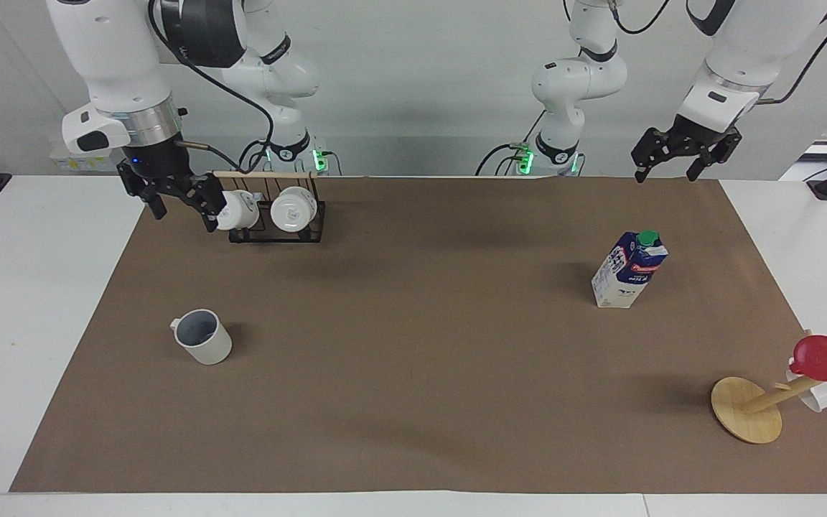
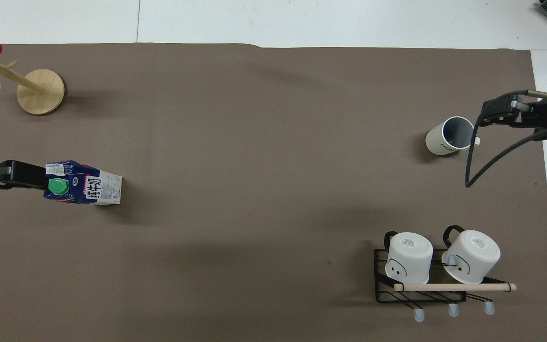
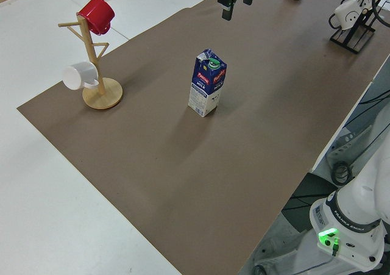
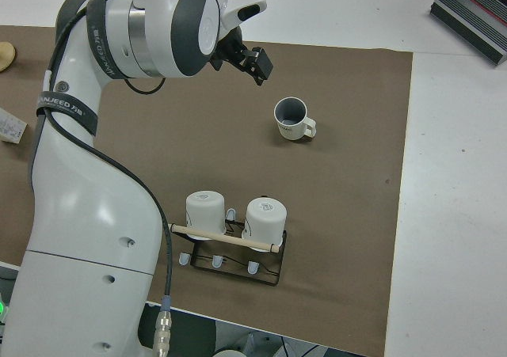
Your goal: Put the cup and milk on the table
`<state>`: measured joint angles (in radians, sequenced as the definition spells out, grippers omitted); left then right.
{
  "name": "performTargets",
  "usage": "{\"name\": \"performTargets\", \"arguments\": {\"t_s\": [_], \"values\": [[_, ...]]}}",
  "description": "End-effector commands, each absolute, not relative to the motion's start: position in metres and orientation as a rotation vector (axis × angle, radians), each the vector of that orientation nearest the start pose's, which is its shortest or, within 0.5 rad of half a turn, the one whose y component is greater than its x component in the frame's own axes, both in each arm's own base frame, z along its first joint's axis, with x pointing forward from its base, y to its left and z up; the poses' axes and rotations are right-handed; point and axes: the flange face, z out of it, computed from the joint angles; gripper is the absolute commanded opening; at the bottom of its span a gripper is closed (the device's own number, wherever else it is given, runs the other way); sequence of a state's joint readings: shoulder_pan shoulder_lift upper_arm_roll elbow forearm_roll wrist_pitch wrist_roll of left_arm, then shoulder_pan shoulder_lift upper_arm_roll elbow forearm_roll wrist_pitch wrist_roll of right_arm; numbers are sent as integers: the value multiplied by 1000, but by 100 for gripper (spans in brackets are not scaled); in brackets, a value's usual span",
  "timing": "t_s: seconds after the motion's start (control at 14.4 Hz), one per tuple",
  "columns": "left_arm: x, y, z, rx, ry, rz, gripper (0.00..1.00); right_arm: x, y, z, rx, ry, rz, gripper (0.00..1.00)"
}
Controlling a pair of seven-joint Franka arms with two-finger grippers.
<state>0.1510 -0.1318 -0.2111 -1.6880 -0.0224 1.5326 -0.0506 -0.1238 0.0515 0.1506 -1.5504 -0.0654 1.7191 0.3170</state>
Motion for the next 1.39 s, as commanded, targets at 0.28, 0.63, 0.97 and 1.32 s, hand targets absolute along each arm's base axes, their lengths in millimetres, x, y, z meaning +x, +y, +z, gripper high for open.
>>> {"name": "performTargets", "arguments": {"t_s": [0.28,0.63,0.97,1.32], "values": [[506,-36,640,-3140,-21,46,100,582,4,618,-3127,433,-155,100],[506,-36,640,-3140,-21,46,100,582,3,619,-3126,435,-158,100],[506,-35,640,-3140,-23,46,100,582,4,618,-3126,433,-160,100],[506,-35,640,-3140,-23,46,100,583,3,618,-3125,434,-169,100]]}}
